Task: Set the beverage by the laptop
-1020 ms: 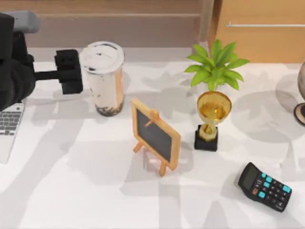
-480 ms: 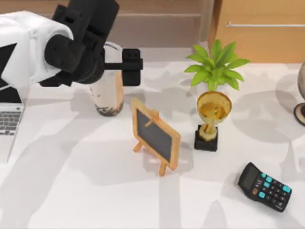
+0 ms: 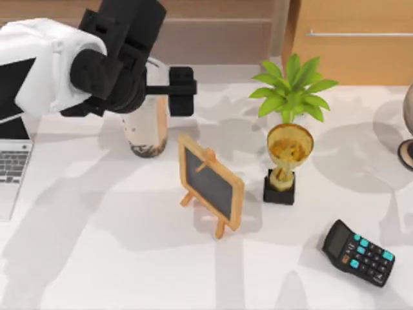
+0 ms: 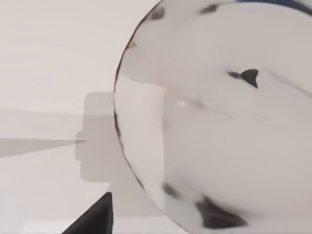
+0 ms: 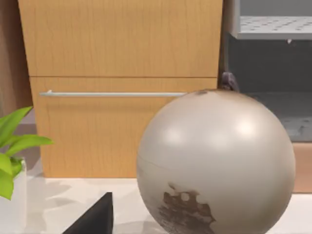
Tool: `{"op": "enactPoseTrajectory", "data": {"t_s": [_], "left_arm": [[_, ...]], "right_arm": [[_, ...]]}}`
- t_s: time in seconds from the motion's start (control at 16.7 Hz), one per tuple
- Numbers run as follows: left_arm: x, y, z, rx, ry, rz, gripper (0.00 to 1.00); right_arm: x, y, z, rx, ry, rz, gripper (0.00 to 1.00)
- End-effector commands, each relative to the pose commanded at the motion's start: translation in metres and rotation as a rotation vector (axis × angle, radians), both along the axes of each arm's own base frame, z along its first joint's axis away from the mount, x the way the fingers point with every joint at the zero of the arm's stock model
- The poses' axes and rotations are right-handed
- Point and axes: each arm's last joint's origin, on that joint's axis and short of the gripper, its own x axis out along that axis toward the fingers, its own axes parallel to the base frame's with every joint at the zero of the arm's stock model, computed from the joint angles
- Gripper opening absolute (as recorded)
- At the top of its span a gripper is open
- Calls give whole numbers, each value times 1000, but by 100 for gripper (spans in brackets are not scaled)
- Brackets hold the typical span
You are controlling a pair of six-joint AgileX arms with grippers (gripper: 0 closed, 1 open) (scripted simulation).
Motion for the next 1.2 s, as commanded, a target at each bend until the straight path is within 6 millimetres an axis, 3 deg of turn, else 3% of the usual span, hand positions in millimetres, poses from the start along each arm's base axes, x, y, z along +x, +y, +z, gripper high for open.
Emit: {"op": "enactPoseTrajectory", "data": {"t_s": [0.3, 0.6, 1.2], "left_arm": [[36, -2, -47, 2, 3, 0, 100], [40, -2, -53, 2, 3, 0, 100], [40, -2, -53, 2, 3, 0, 25]], "right_arm": [[0, 0, 0, 0, 0, 0, 100], [0, 0, 0, 0, 0, 0, 100], [0, 0, 0, 0, 0, 0, 100]]}}
